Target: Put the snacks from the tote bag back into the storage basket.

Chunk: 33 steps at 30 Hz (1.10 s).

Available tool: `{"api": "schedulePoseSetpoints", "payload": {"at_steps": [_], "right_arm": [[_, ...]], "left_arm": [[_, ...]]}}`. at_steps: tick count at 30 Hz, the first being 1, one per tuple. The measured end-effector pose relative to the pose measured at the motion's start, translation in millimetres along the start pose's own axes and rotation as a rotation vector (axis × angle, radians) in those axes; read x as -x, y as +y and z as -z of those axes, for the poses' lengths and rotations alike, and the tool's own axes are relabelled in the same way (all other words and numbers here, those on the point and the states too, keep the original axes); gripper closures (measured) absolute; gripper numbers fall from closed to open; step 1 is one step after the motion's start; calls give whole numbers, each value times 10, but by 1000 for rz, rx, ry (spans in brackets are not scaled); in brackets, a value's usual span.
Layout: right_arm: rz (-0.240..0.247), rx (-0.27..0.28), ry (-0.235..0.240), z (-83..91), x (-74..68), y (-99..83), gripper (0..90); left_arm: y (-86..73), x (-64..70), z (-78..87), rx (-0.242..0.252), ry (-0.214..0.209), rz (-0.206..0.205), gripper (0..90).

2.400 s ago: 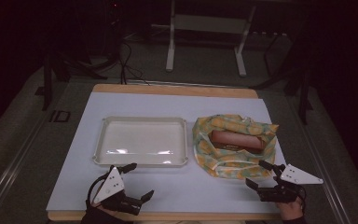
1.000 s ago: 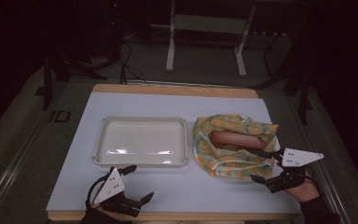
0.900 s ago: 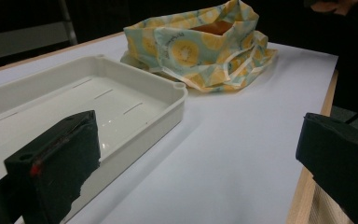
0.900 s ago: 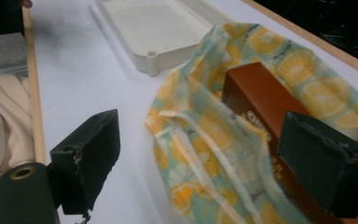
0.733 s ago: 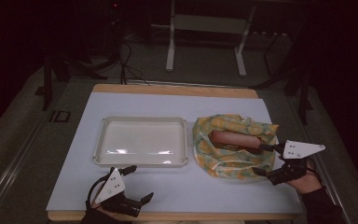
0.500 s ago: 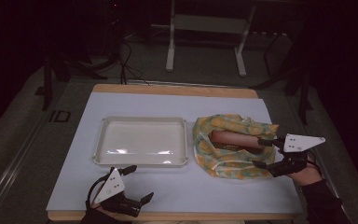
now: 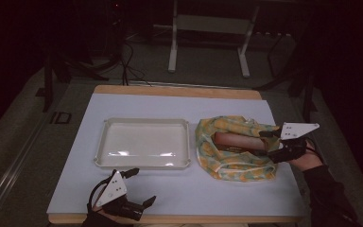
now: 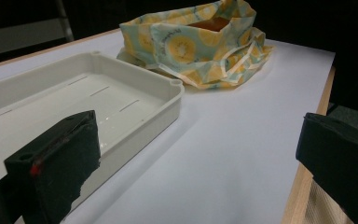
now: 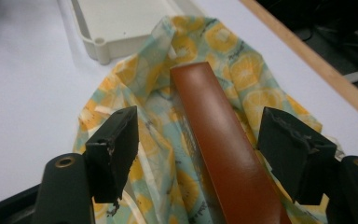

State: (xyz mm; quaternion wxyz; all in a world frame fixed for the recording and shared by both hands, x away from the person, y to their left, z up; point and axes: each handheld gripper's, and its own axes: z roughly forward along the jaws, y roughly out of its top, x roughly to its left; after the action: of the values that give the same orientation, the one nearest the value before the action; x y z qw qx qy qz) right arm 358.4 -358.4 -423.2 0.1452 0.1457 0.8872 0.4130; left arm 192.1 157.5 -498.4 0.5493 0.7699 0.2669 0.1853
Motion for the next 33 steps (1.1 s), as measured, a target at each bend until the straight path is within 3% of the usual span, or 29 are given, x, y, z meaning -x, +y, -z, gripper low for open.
{"api": "schedulePoseSetpoints", "payload": {"at_steps": [4,13,22,33], "right_arm": [[16,-52,13,-112,94,4,310],[-4,-102,26,-297,299,-27,323],[1,-188,25,-521,362,-118,296],[-11,-258,44,-633,430,-212,287]], "left_arm": [[-4,-4,12,8,6,8,0],[-16,-3,37,8,17,7,0],[-27,-3,61,8,25,7,0],[-30,-4,63,9,28,10,0]]}}
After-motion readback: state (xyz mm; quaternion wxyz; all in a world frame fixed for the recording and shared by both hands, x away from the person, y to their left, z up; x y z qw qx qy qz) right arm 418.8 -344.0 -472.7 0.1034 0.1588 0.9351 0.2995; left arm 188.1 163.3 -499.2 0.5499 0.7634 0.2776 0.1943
